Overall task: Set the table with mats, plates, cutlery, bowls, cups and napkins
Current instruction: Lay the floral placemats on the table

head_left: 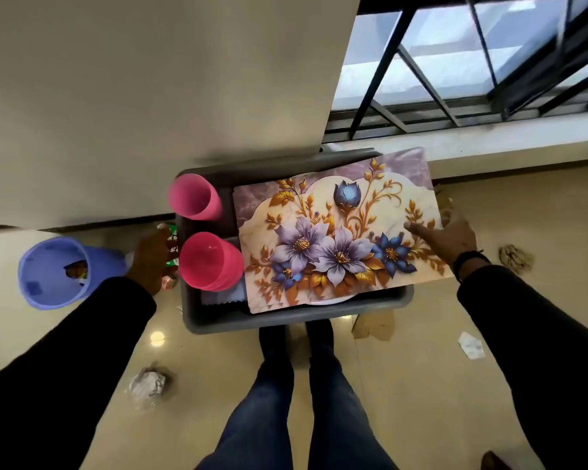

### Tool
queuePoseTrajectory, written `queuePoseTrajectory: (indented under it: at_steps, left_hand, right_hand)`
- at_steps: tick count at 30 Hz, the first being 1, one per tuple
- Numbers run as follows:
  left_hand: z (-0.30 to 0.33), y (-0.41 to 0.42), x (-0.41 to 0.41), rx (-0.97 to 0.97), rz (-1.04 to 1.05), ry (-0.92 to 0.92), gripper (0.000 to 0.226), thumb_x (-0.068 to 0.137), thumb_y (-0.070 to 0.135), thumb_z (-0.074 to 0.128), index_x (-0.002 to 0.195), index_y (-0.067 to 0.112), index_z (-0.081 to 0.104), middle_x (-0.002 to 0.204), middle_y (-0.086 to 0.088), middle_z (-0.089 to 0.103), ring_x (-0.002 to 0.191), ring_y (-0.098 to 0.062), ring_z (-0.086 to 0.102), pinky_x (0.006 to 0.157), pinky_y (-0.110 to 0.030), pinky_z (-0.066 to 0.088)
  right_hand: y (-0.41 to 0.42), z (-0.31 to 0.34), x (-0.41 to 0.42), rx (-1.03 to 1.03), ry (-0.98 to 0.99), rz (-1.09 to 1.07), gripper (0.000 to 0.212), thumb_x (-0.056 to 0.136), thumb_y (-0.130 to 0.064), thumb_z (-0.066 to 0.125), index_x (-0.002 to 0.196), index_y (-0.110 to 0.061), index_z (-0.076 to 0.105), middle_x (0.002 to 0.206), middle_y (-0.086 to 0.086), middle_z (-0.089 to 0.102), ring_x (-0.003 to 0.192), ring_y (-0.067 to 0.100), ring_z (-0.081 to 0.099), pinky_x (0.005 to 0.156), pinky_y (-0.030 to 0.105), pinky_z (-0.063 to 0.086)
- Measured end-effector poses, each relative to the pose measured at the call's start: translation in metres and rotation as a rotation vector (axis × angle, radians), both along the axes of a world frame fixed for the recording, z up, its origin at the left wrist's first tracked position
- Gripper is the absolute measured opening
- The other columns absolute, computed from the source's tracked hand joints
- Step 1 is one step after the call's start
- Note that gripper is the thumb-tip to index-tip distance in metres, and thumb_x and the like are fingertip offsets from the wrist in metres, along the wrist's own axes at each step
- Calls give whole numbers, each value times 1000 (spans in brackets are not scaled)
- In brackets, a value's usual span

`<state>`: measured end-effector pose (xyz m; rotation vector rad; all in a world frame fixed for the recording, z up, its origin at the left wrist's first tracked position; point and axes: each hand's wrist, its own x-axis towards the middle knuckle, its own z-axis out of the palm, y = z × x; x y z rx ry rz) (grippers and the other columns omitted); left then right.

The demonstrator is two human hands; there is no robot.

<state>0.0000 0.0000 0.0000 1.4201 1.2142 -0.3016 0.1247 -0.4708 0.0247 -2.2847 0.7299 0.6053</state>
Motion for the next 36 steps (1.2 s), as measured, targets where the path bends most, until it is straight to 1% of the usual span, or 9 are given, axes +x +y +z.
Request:
queuePoseTrajectory:
  at_steps: [4, 5, 10, 16, 19, 23, 27, 30, 36]
  left_hand:
    - [-11, -3, 7, 41, 14, 24, 29, 104, 37, 43, 83, 24, 56, 82, 0, 56, 66, -15, 51, 60, -31, 36]
    - [-11, -4, 8, 33, 6, 31, 28, 104, 36, 43, 83, 23, 57, 83, -2, 57, 66, -17, 53, 59, -31, 38]
    - [-14, -6, 8, 42, -54, 61, 30, 105, 29, 45, 81, 19, 60, 84, -6, 61, 68, -20, 57, 59, -31, 43]
    - [-35, 5, 6, 98, -113, 84, 18, 106, 14, 46, 102, 17, 63, 92, -9, 60, 72, -20, 56, 60, -31, 46]
    - [-44, 8, 5, 176, -168, 95, 23, 102, 4, 47, 93, 16, 64, 87, -13, 59, 70, -26, 54, 58, -30, 46]
    - [-46, 6, 8, 202, -171, 90, 32, 101, 2, 42, 79, 21, 55, 75, -10, 50, 61, -24, 47, 62, -30, 35]
    - [-49, 7, 7, 211, -170, 69, 33, 102, 3, 40, 75, 20, 51, 63, -3, 51, 43, -8, 52, 46, -22, 35]
    - [-54, 6, 4, 194, -90, 58, 34, 104, 11, 39, 73, 23, 47, 72, -3, 45, 59, -18, 45, 54, -29, 30]
    - [-54, -3, 3, 205, 11, 21, 33, 101, 5, 39, 72, 21, 46, 72, -3, 43, 66, -17, 41, 60, -30, 29]
  right_hand:
    - [-23, -27, 25, -12, 77, 15, 116, 45, -69, 85, 140, -16, 46, 132, 10, 62, 116, 30, 61, 97, 51, 52]
    - [-26, -32, 30, -22, 100, 17, 115, 43, -69, 85, 139, -17, 48, 131, 10, 62, 115, 30, 61, 96, 51, 52]
    - [-21, -27, 36, 97, 186, 44, 42, 68, -31, 89, 101, -17, 69, 105, 9, 73, 98, 28, 69, 93, 49, 55]
    - [-30, -26, 53, 357, 425, 5, 32, 85, -15, 73, 115, -13, 63, 105, 15, 74, 96, 33, 70, 80, 47, 56]
    - [-29, -34, 58, 401, 494, 14, 28, 88, -13, 68, 115, -16, 61, 105, 15, 74, 95, 34, 70, 75, 45, 56]
    - [-26, -42, 60, 426, 495, 23, 31, 89, -10, 66, 119, -16, 60, 109, 16, 72, 101, 37, 68, 85, 51, 55]
    - [-17, -48, 52, 378, 423, 6, 33, 88, -8, 68, 121, -10, 62, 107, 17, 72, 99, 35, 69, 89, 52, 54]
    - [-9, -49, 44, 367, 353, -21, 33, 87, -6, 70, 119, -7, 64, 106, 16, 72, 94, 32, 70, 86, 47, 55]
    - [-4, -48, 34, 317, 263, -39, 34, 86, -8, 71, 119, -6, 63, 102, 13, 72, 91, 28, 70, 82, 43, 55]
